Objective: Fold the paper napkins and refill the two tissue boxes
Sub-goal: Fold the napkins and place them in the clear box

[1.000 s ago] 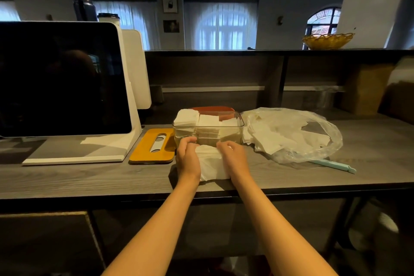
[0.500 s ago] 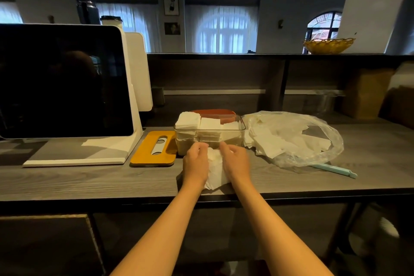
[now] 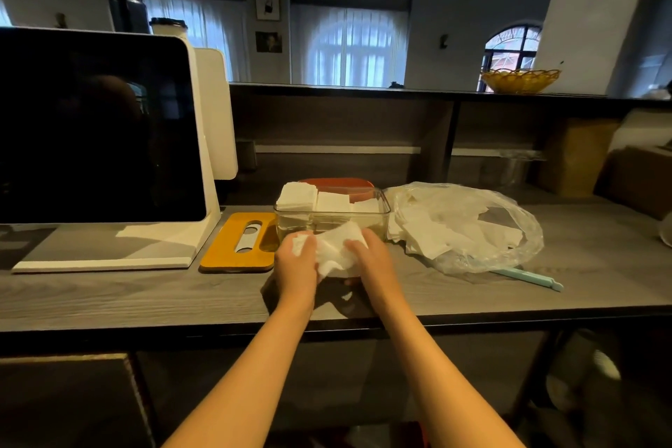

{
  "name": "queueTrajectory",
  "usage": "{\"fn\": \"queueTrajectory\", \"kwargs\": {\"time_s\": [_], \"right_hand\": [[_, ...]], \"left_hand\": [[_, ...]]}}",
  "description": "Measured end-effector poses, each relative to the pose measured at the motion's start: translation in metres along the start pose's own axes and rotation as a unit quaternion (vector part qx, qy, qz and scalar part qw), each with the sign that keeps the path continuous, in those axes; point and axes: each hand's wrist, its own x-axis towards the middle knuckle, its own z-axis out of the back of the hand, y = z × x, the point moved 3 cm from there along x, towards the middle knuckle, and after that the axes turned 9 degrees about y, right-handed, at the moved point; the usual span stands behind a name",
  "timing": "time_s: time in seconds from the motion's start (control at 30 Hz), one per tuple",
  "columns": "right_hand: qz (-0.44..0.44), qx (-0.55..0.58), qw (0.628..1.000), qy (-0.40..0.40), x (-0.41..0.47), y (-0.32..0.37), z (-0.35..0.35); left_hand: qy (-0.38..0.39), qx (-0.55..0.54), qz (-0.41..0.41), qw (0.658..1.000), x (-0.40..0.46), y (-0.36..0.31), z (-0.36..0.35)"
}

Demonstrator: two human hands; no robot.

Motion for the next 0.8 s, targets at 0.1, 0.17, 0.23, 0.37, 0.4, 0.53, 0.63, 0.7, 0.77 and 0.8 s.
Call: {"fn": "queueTrajectory", "kwargs": {"time_s": [0.1, 0.17, 0.23, 0.37, 0.4, 0.53, 0.63, 0.7, 0.77, 0.8], "right_hand": [[-0.014, 0.012, 1.0, 0.011, -0.001, -0.006, -0.002], [-0.014, 0.068, 0.997, -0.04, -0.004, -0.005, 0.004], [-0.004, 0.125, 0.988, -0.086, -0.006, -0.001, 0.011], [-0.003, 0.176, 0.977, -0.118, -0.014, 0.005, 0.019], [-0.006, 0.171, 0.979, -0.114, -0.017, 0.008, 0.021], [-0.042, 0.154, 0.984, -0.073, -0.019, 0.031, 0.026], [-0.094, 0.162, 0.981, -0.047, -0.014, 0.051, 0.019], [-0.117, 0.166, 0.979, -0.019, -0.009, 0.06, 0.015], [-0.12, 0.173, 0.978, 0.009, -0.004, 0.067, 0.018], [-0.12, 0.17, 0.978, 0.023, 0.001, 0.067, 0.022]], "left_hand": [[0.017, -0.031, 0.027, 0.999, -0.001, 0.001, 0.001], [0.066, -0.037, 0.021, 0.997, -0.004, -0.004, 0.0], [0.127, -0.028, -0.005, 0.991, -0.008, -0.007, -0.001], [0.269, 0.044, 0.003, 0.962, -0.018, -0.013, -0.007], [0.301, 0.052, 0.021, 0.952, -0.019, -0.016, -0.008], [0.342, 0.055, 0.073, 0.935, -0.02, -0.03, -0.019], [0.306, 0.01, 0.109, 0.946, -0.023, -0.041, -0.034], [0.276, -0.014, 0.111, 0.954, -0.019, -0.047, -0.04], [0.252, -0.044, 0.099, 0.962, -0.013, -0.055, -0.041], [0.238, -0.064, 0.088, 0.965, -0.01, -0.059, -0.04]]}}
